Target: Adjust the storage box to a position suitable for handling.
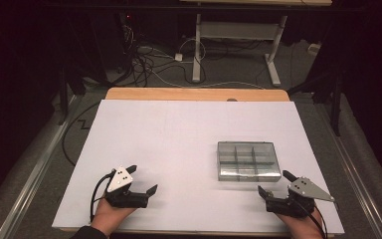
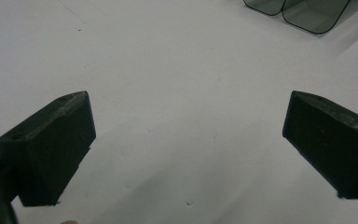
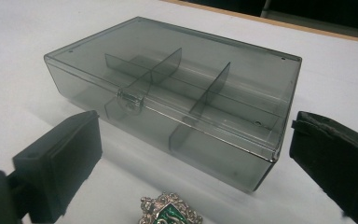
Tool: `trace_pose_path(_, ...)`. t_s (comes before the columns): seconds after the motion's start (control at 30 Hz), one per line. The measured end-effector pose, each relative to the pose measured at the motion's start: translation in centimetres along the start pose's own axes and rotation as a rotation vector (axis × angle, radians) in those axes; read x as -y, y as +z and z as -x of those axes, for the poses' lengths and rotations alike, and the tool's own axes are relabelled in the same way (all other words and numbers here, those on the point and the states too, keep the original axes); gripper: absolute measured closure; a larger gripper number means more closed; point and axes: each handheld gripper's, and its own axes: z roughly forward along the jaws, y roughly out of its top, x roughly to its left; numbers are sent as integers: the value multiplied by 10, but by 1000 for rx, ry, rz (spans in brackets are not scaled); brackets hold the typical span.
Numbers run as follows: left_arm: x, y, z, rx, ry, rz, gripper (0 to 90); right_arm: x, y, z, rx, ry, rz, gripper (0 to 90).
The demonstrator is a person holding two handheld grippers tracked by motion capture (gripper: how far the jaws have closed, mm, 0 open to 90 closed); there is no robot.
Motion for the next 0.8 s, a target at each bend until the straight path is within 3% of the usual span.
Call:
trace_pose_path(0.3, 0, 0, 0, 2, 3, 6, 142, -1, -3, 1, 0, 4, 4, 123)
trace_pose_path(0.47, 1, -1, 0, 4, -1, 11, 156, -3, -6, 1, -1, 6, 4, 180)
trace_pose_path(0.8, 1, -1, -1, 19, 4, 12, 254, -3, -10, 3, -13, 21, 8, 385)
